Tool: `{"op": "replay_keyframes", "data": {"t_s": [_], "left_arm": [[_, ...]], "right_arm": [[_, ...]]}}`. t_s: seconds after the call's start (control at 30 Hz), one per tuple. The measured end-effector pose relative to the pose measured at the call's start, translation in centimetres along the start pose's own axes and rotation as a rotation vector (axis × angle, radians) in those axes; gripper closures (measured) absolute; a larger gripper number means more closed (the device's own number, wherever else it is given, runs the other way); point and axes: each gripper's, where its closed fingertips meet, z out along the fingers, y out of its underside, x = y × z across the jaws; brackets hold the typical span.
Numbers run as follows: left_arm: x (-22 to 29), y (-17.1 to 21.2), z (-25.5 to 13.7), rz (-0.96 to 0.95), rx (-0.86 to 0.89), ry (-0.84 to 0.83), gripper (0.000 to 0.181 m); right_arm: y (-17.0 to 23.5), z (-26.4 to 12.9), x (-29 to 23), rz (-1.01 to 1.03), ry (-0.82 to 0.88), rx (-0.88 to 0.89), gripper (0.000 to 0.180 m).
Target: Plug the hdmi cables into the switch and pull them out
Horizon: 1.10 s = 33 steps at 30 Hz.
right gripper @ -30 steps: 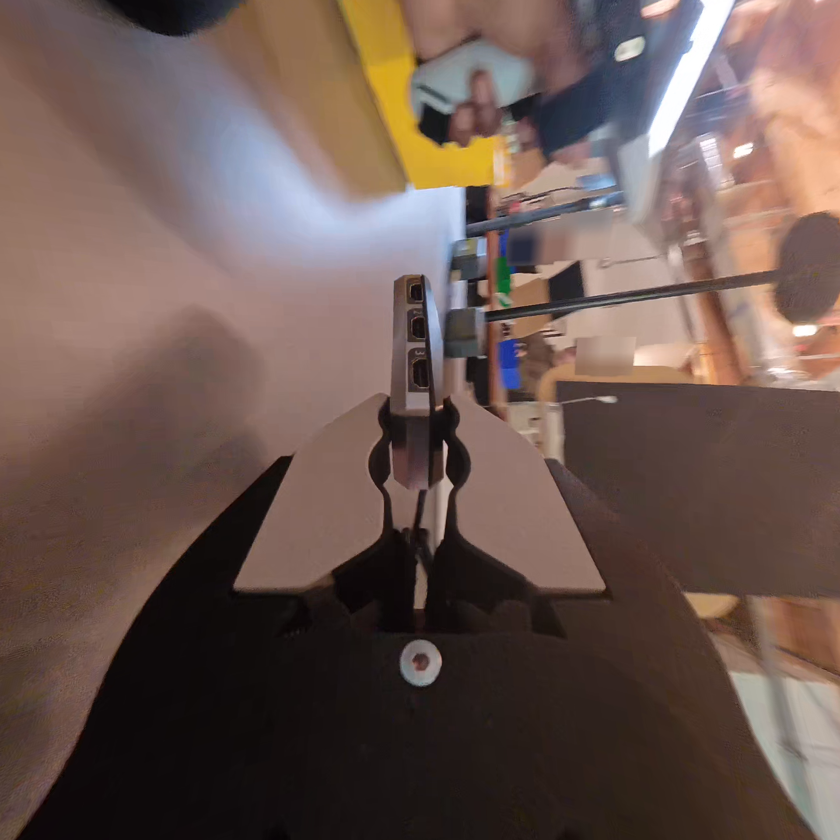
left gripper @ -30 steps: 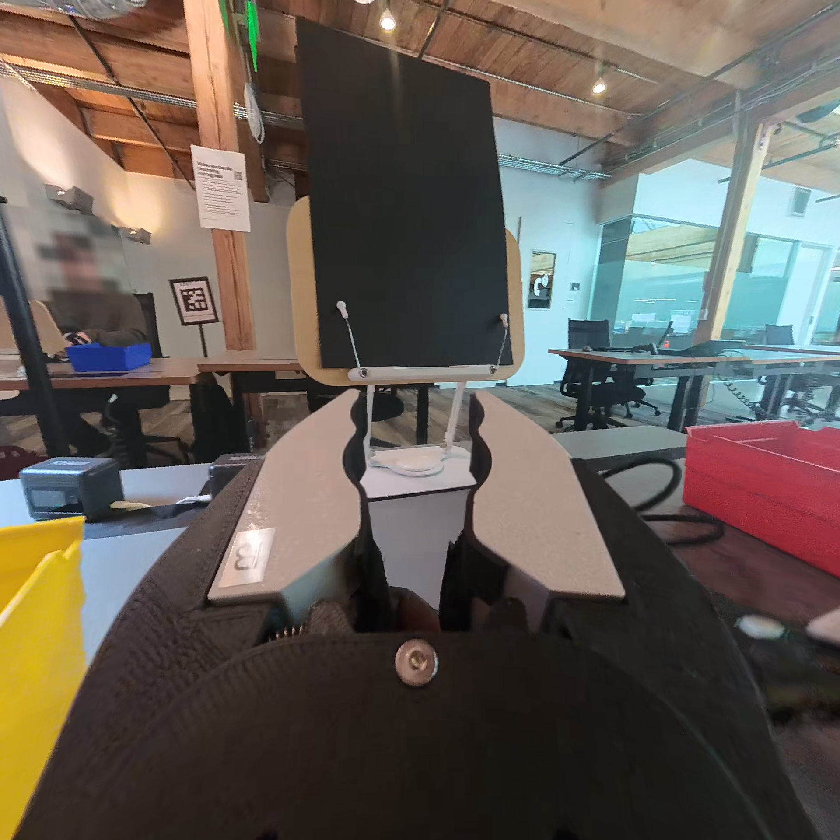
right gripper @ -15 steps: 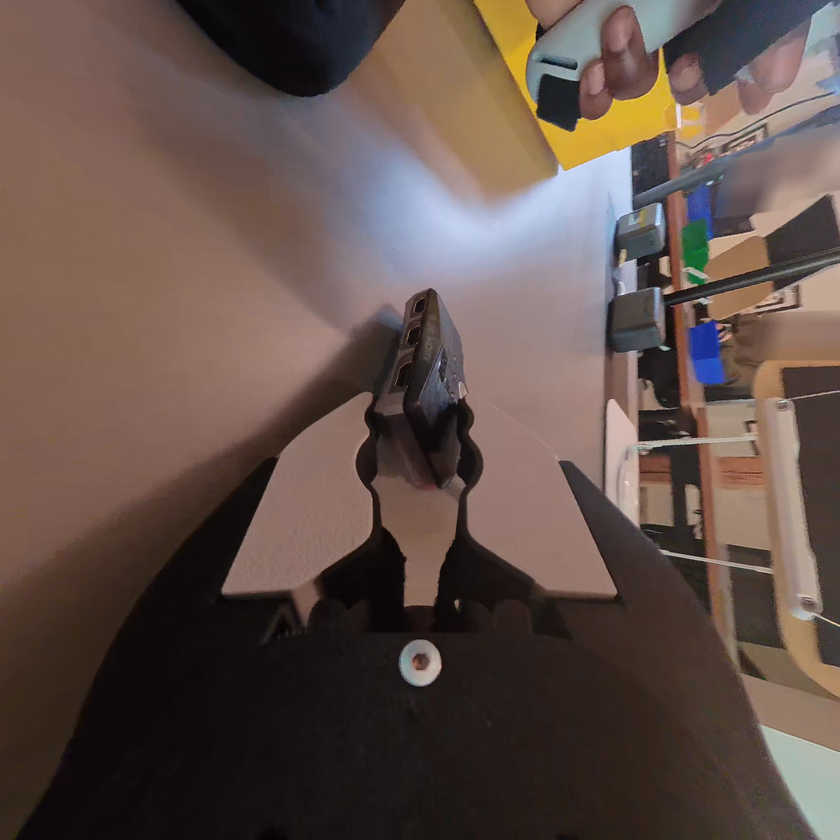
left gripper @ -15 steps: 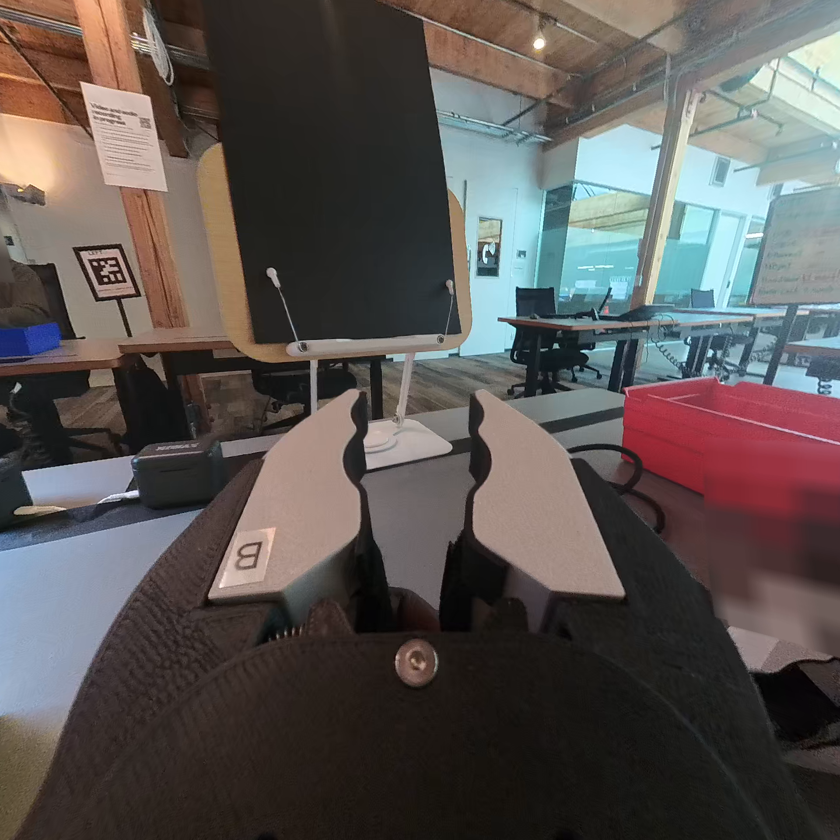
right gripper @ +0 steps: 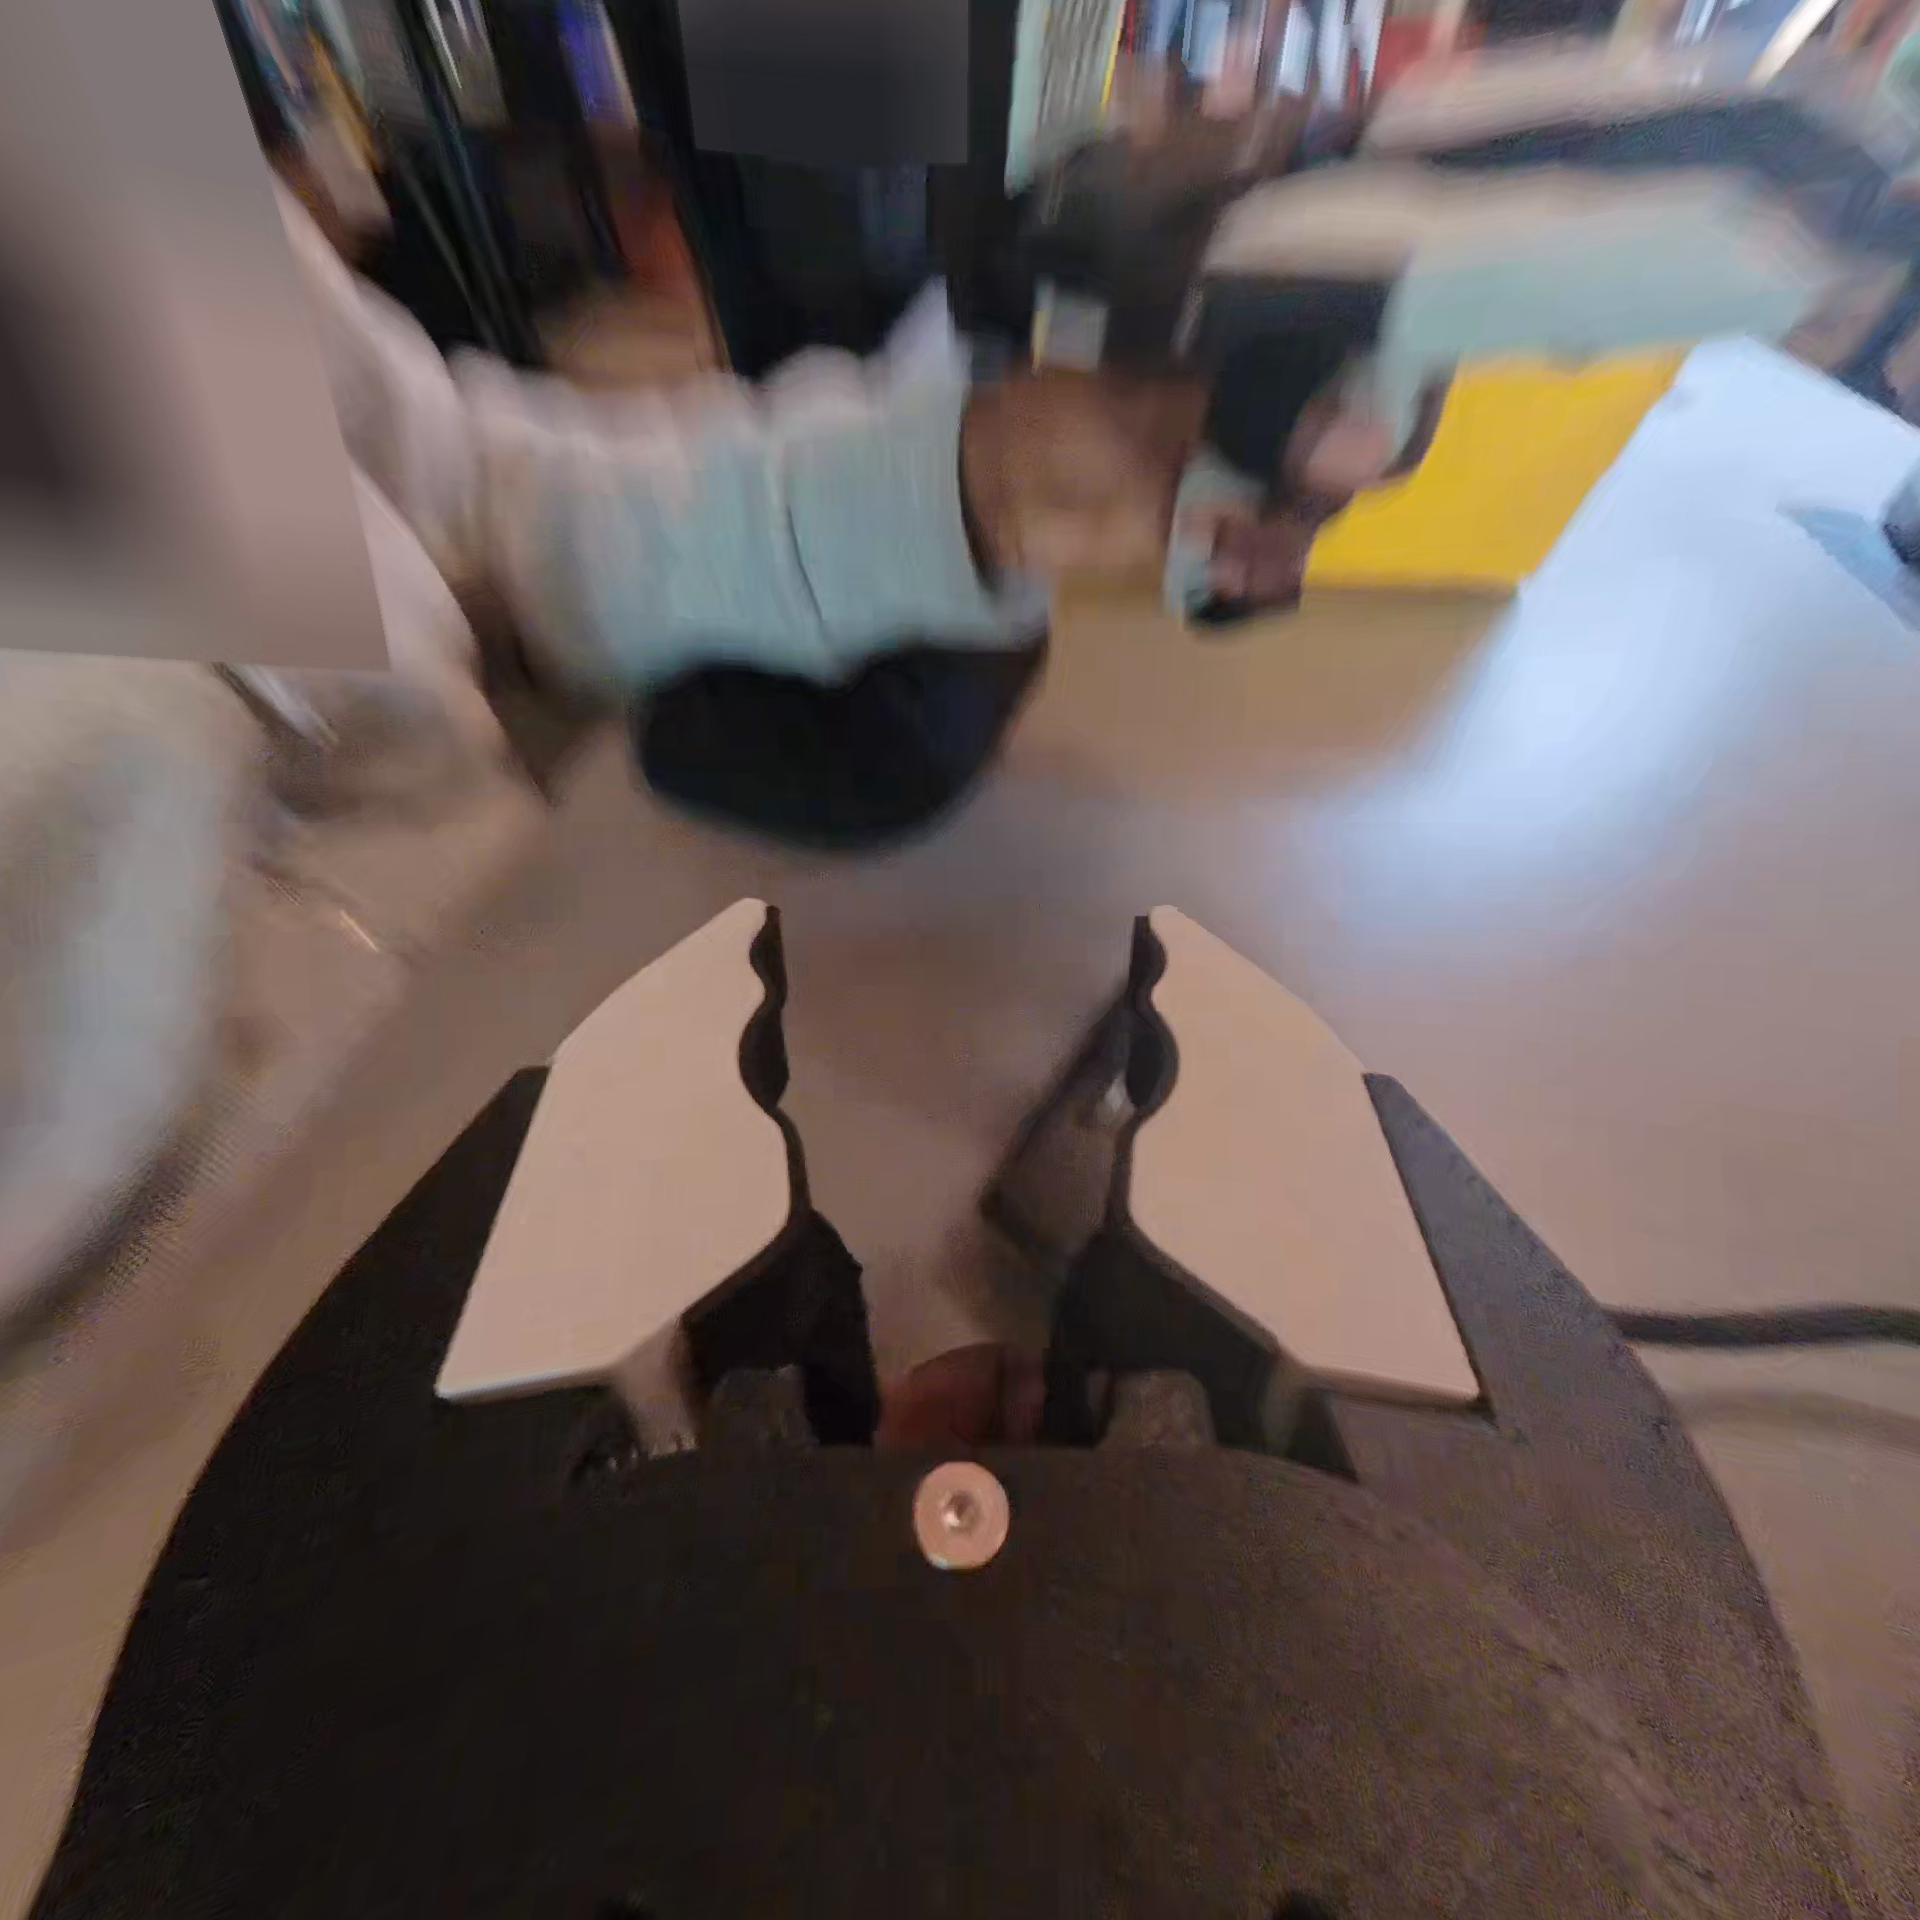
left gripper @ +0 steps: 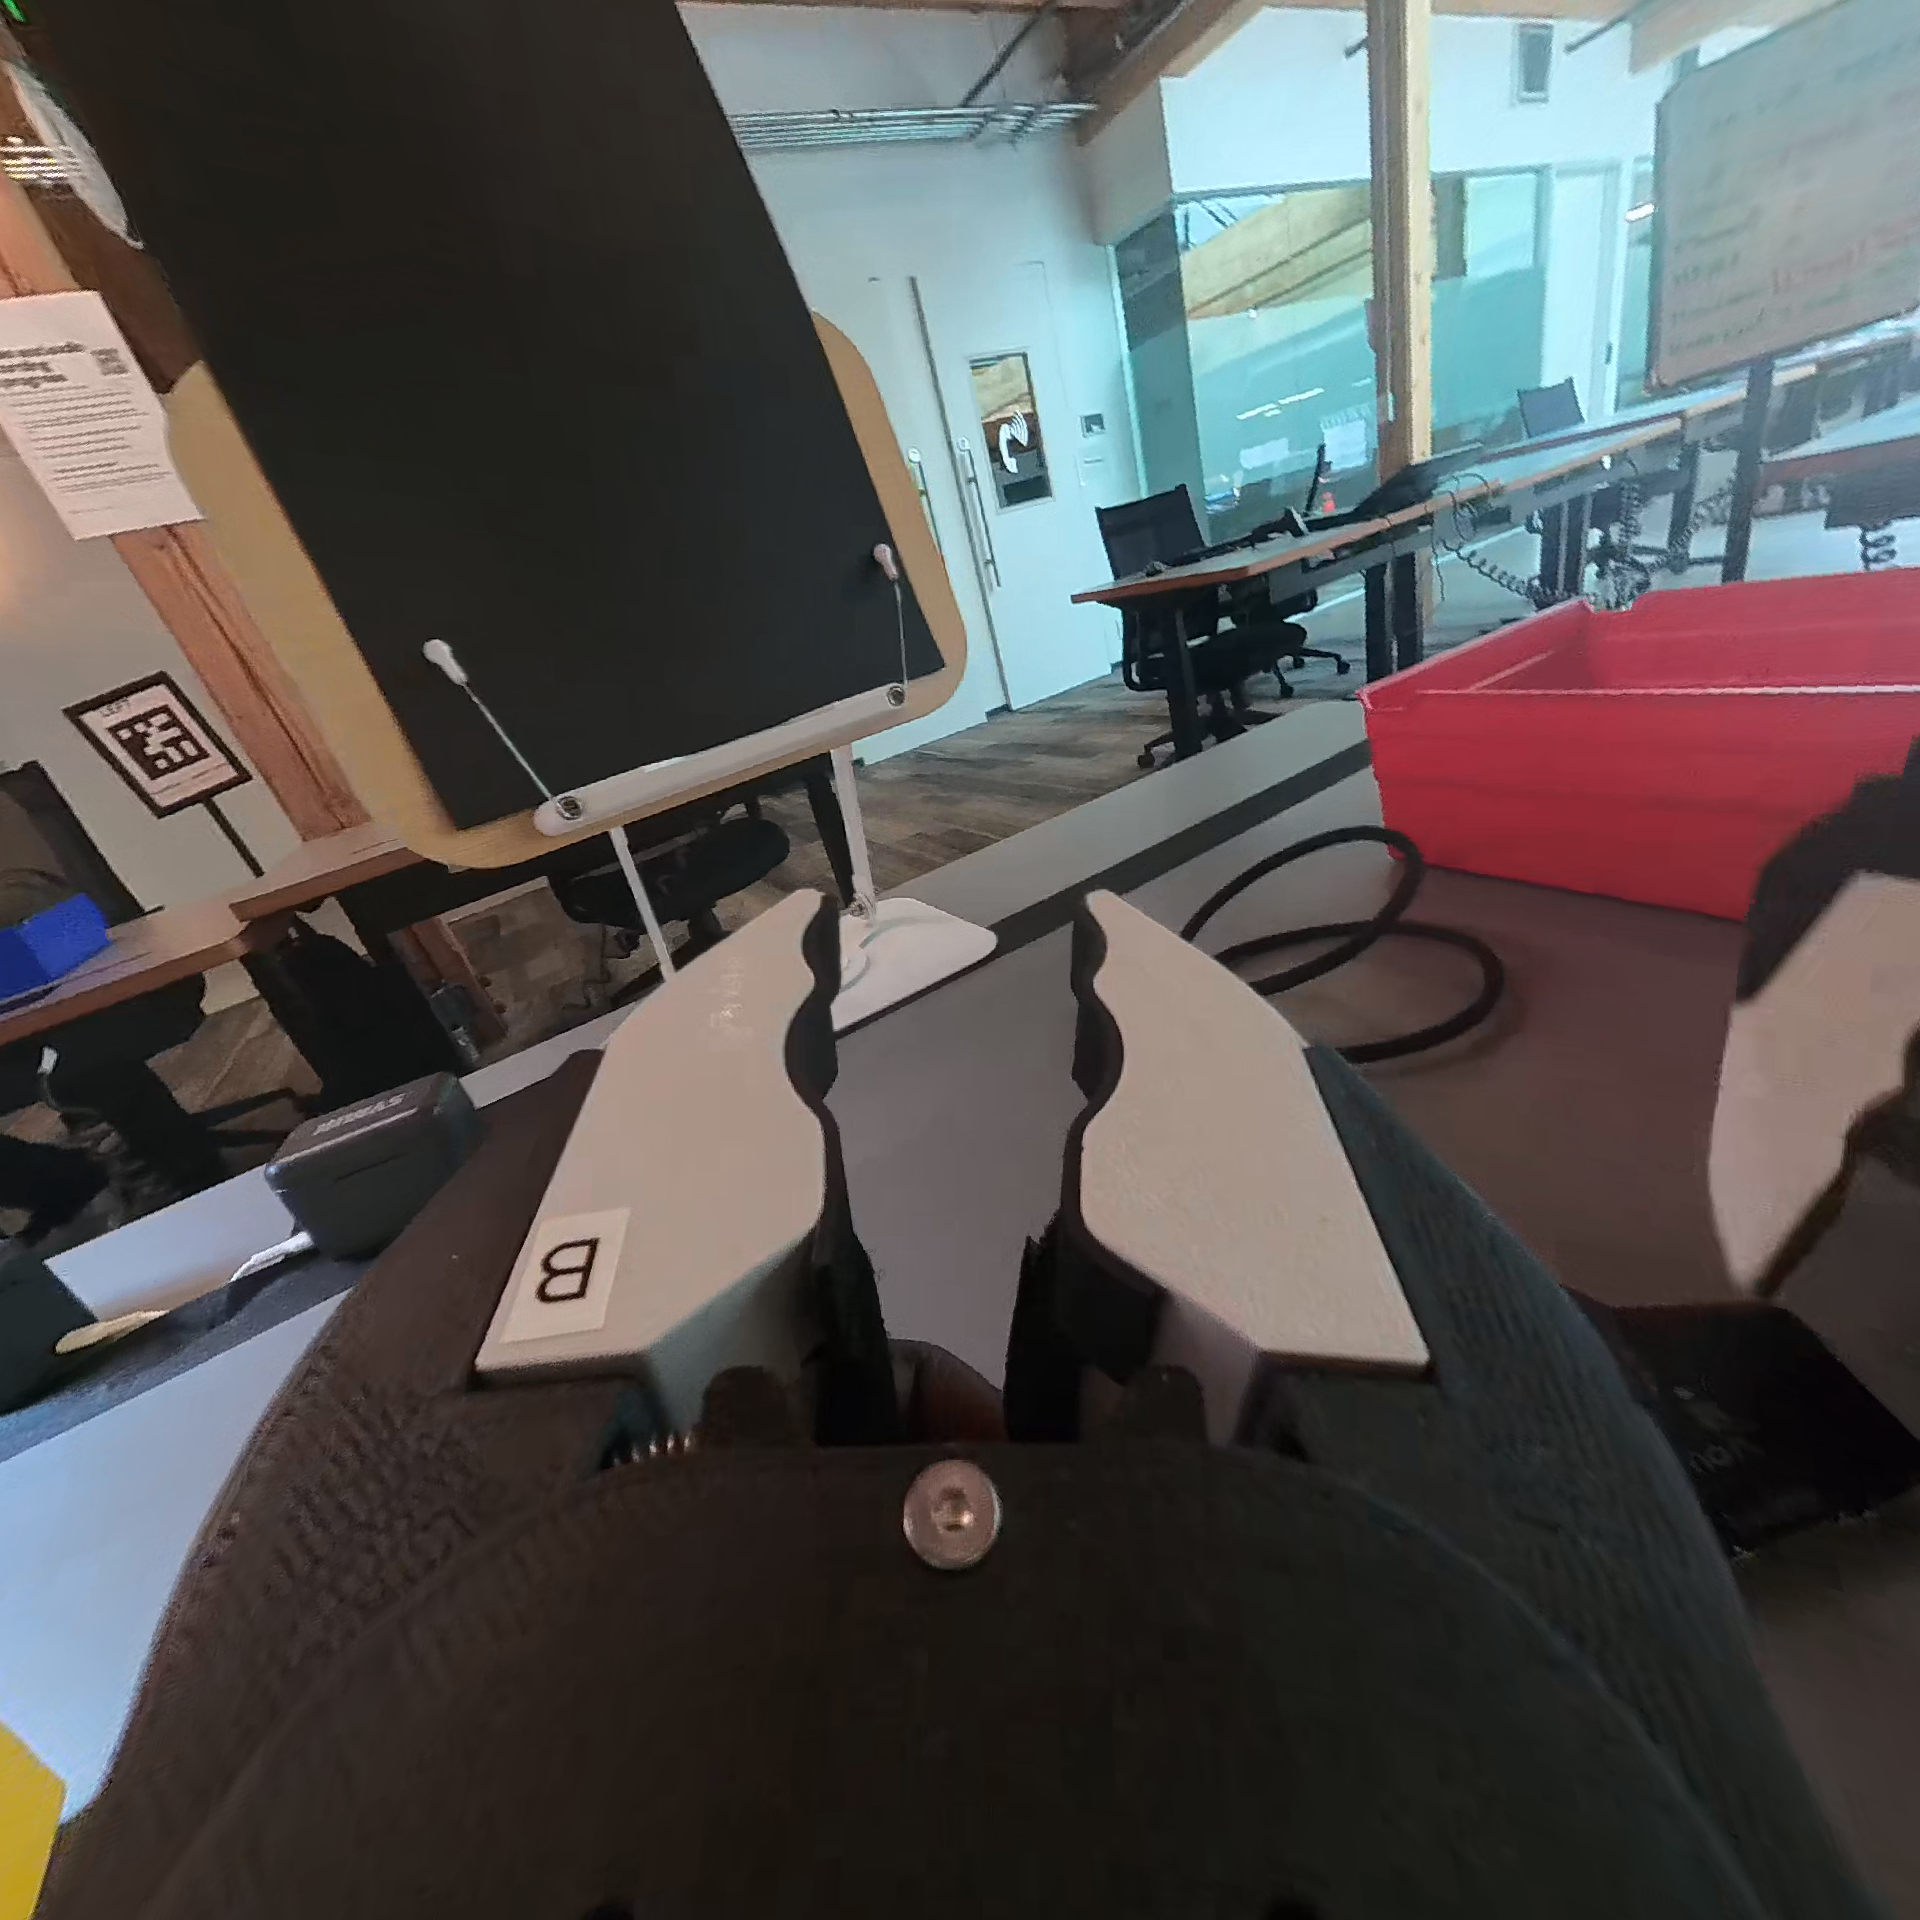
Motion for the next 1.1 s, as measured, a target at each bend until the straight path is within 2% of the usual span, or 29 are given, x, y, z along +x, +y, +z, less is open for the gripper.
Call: {"op": "replay_keyframes", "data": {"t_s": [0.1, 0.2, 0.33, 0.43, 0.53, 0.6, 0.67, 0.73, 0.83, 0.9, 0.97, 1.1], "left_arm": [[0.5, 0.5, 0.2, 0.043, -0.029, 0.012, 0.139], [1.5, 0.2, 0.2, 0.043, -0.038, 0.061, 0.138], [3.7, -3.7, -1.5, 0.0, 0.075, 0.202, 0.134], [3.3, -7.1, -5.0, -0.008, 0.166, 0.209, 0.129], [-0.5, -9.3, -10.1, 0.113, 0.214, 0.08, 0.129], [-5.5, -9.4, -13.9, 0.228, 0.137, -0.092, 0.129], [-10.8, -7.9, -17.8, 0.373, -0.028, -0.235, 0.123], [-15.8, -4.2, -21.5, 0.521, -0.305, -0.324, 0.12], [-21.8, 2.5, -25.5, 0.79, -0.696, -0.311, 0.117], [-24.5, 6.9, -27.3, 0.876, -0.909, -0.225, 0.124], [-26.1, 9.7, -28.0, 0.842, -1.009, -0.138, 0.132], [-27.1, 11.2, -26.6, 0.779, -0.967, -0.074, 0.144]], "right_arm": [[-4.5, -2.7, 1.3, 0.257, -0.067, 0.382, 0.103], [-5.0, -4.6, 4.2, 0.342, 0.045, 0.577, 0.093], [-5.4, -5.5, 5.5, 0.256, 0.176, 0.642, 0.082], [-6.3, -6.5, 5.8, 0.216, 0.229, 0.716, 0.081], [-6.5, -7.6, 6.5, 0.197, 0.281, 0.766, 0.082], [-6.4, -7.9, 6.8, 0.185, 0.31, 0.77, 0.081], [-6.5, -7.9, 6.8, 0.161, 0.323, 0.762, 0.08], [-6.5, -7.5, 6.5, 0.13, 0.33, 0.741, 0.08], [-6.4, -7.0, 6.3, 0.111, 0.321, 0.72, 0.08], [-6.3, -6.7, 6.2, 0.121, 0.313, 0.718, 0.08], [-6.2, -6.5, 6.3, 0.123, 0.317, 0.71, 0.08], [-6.1, -6.7, 6.6, 0.117, 0.335, 0.708, 0.081]]}}
